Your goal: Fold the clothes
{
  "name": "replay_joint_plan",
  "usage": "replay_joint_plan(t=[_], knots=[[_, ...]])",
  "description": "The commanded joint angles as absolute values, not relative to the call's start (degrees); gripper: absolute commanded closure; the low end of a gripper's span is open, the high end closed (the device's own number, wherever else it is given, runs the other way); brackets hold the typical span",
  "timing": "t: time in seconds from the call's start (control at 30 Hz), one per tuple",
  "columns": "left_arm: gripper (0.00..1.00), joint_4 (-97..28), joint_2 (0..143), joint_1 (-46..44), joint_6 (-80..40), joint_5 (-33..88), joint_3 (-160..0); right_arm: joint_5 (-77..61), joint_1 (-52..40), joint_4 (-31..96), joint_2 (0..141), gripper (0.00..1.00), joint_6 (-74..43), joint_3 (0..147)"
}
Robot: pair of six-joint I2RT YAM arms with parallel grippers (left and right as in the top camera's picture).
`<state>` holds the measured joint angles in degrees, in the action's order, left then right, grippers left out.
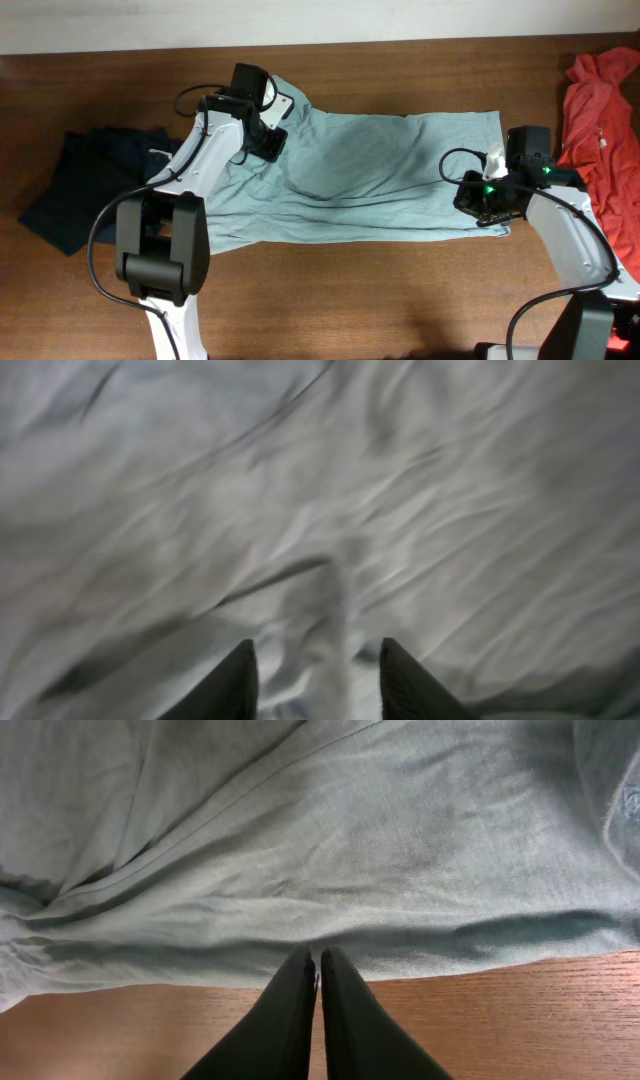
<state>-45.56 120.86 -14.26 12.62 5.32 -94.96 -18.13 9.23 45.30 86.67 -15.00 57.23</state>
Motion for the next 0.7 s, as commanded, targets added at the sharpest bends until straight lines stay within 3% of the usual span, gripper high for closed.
replay_joint_plan(t=[0.0,0.13,0.4,0.67], knots=[[0.59,-47.5,120.3,-13.3,7.6,-0.1,-95.7,-18.4,9.4,45.5,85.9,0.89,-14.8,58.5],[0.78,-53.0,120.3,-12.2,5.1,2.4,-95.7,-18.3,9.4,47.8,86.0,0.91,-15.4,58.5],[0.78,-55.4,120.3,-11.5,5.4,2.7,-94.0,-15.2,9.4,52.3,87.2,0.92,-15.4,58.4],[0.81,-52.7,120.3,-12.5,18.5,13.2,-91.8,-13.2,9.5,53.6,93.8,0.96,-19.3,58.3]])
